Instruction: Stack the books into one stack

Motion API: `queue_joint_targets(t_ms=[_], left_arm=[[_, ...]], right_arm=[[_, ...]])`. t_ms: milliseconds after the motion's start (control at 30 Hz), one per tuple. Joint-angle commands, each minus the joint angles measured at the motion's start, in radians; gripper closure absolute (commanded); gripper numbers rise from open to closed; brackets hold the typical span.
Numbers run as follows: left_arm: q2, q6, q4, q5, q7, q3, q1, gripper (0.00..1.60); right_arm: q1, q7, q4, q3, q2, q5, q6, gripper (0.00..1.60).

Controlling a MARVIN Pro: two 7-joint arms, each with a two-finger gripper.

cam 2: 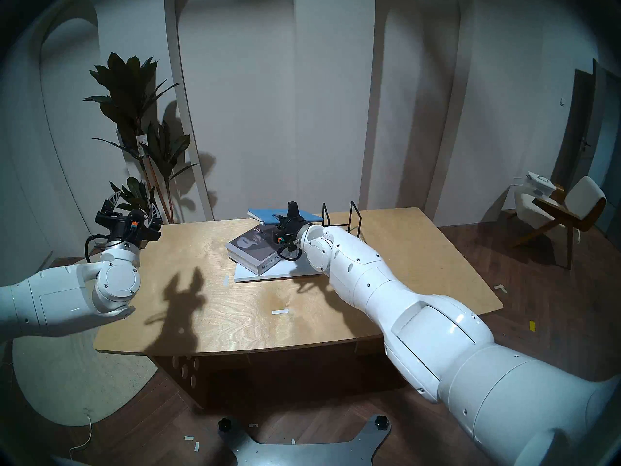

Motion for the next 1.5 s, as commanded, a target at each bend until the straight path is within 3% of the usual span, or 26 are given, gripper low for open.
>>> queue_joint_targets(t_ms=[0, 733, 767, 800, 933, 967, 1233, 1400, 1433, 1467], left_arm=[[0.002, 0.001, -0.001, 0.005, 0.002, -0.015, -0.019, 0.00], [0.002, 0.000, -0.001, 0.004, 0.003, -0.014, -0.019, 0.00], [0.002, 0.000, -0.001, 0.004, 0.003, -0.014, -0.019, 0.00], [0.002, 0.000, -0.001, 0.004, 0.003, -0.014, -0.019, 0.00], [0.002, 0.001, -0.001, 0.005, 0.003, -0.014, -0.019, 0.00], [0.002, 0.001, -0.001, 0.005, 0.003, -0.014, -0.019, 0.00], [0.002, 0.001, -0.001, 0.005, 0.003, -0.014, -0.020, 0.00], [0.002, 0.001, -0.001, 0.005, 0.003, -0.014, -0.019, 0.00], [0.002, 0.001, -0.001, 0.005, 0.003, -0.014, -0.019, 0.00], [0.002, 0.001, -0.001, 0.005, 0.003, -0.014, -0.019, 0.00]], right_arm=[[0.071, -0.031, 0.076, 0.008, -0.105, 0.017, -0.013, 1.60], [0.138, -0.039, 0.324, 0.027, -0.241, 0.040, 0.035, 1.60], [0.141, -0.025, 0.344, 0.045, -0.255, 0.058, 0.062, 1.54], [0.144, -0.019, 0.358, 0.054, -0.263, 0.066, 0.079, 0.00], [0.165, 0.040, 0.423, 0.101, -0.289, 0.108, 0.158, 0.00], [0.178, 0.089, 0.442, 0.114, -0.296, 0.123, 0.183, 0.00], [0.227, 0.220, 0.474, 0.288, -0.317, 0.329, 0.245, 0.00], [0.273, 0.306, 0.494, 0.364, -0.325, 0.436, 0.337, 0.00], [0.283, 0.354, 0.495, 0.384, -0.324, 0.464, 0.355, 0.00], [0.287, 0.327, 0.506, 0.385, -0.330, 0.482, 0.365, 0.00]])
